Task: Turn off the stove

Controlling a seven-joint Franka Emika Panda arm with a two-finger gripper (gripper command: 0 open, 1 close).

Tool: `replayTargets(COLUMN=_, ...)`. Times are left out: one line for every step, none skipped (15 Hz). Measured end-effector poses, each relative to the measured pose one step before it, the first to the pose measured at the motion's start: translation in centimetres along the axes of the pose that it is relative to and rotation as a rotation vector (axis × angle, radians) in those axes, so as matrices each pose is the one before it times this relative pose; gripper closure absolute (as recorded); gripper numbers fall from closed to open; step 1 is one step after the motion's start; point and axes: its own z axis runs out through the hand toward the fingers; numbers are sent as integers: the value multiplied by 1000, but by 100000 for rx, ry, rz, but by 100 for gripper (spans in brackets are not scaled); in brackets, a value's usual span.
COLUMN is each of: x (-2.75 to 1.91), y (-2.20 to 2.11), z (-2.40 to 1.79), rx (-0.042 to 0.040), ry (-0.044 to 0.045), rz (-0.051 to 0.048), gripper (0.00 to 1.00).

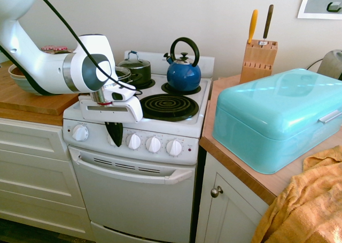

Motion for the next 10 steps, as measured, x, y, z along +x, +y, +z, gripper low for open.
replayTargets(x=153, y=144, z=38, rx=1028, ry=-1472, rz=-282, gripper=100)
replayTargets(x=244, y=250, z=25, rx=1919, ry=-2514, rz=-315, gripper=100)
replayTargets(x=360, y=390, z=17, rx=2377, ry=-2876, rz=-508, gripper=100)
replayTargets(x=272, y=415, z=21, rx=2209, ry=-2934, rz=-453, gripper=100)
replayTargets(x=220, y=415, z=-73, rx=1933, ry=-2612, rz=-140, gripper=100)
replayTargets(x=142, y=396, z=-140, rx=1760, ry=-2394, rz=980, gripper=100)
replayTargets(x=93, y=452, z=-286, rx=1389, ry=-1394, rz=1812, gripper=100)
replayTargets(x=-215, y=518, z=-252, rx=337, ry=110, rz=2445, gripper=100)
replayTargets(x=-383, y=943, z=-367, rx=-551, ry=1599, rz=3317, gripper=100)
replayTargets(x=-488, y=1362, z=-521, rx=-798, ry=3524, rz=3626, gripper=100)
